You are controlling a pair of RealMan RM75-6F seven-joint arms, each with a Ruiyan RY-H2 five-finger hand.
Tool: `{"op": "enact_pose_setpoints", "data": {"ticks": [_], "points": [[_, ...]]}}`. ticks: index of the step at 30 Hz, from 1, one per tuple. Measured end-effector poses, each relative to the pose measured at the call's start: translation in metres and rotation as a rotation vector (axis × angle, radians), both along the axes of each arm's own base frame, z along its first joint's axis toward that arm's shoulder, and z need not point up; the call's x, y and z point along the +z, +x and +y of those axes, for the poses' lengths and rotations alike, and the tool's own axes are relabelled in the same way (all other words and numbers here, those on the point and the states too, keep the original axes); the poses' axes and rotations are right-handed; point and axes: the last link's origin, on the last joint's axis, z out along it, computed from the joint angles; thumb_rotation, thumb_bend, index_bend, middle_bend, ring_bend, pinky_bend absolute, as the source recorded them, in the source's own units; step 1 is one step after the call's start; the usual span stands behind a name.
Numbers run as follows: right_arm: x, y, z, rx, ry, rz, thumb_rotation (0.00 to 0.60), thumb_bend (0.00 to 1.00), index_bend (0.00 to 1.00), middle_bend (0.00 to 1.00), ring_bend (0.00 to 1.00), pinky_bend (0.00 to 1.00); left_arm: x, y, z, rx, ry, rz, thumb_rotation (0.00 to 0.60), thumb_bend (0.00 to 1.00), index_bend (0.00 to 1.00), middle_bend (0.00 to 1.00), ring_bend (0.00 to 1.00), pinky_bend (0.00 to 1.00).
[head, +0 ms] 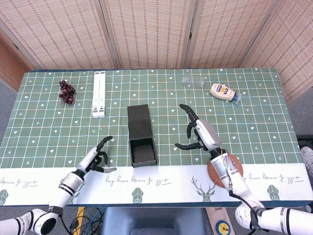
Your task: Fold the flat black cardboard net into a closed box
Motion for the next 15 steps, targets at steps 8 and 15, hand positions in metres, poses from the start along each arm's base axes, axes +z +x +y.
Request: {"op": "enact_pose_setpoints", "data": {"ticks": [8, 15], "points": [[0.003, -0.008, 0.006, -0.02, 0.007, -0.046, 0.6, 0.05, 0.0, 0.05, 0.67, 1.0, -0.025, 0.016, 0.002, 0.005, -0.033, -0.02, 0.6, 0.14, 0.0, 0.0, 0.6, 0.97], [0.004, -0.017, 0.009, -0.035, 0.009, -0.063, 0.6, 0.05, 0.0, 0.06, 0.67, 1.0, -0.04, 0.03, 0.01, 0.003, -0.046, -0.045, 0.6, 0.14, 0.0, 0.0, 0.59, 0.97]]}}
